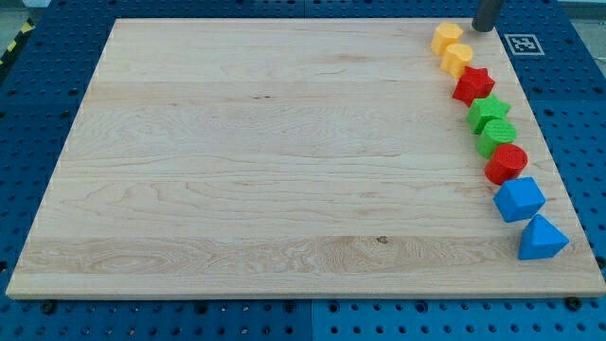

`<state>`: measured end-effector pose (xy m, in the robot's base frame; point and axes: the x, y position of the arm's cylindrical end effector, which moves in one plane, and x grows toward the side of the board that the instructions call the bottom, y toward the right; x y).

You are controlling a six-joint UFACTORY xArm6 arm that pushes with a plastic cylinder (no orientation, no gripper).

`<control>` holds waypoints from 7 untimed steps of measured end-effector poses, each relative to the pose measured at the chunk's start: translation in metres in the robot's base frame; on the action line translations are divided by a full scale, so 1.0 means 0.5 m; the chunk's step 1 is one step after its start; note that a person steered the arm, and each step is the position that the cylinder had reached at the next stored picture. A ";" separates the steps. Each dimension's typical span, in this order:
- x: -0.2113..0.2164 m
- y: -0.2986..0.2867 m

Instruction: Push the yellow hexagon to the center

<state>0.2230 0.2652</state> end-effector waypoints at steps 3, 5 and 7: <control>0.024 -0.078; 0.051 -0.064; 0.070 -0.186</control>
<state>0.2579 0.1722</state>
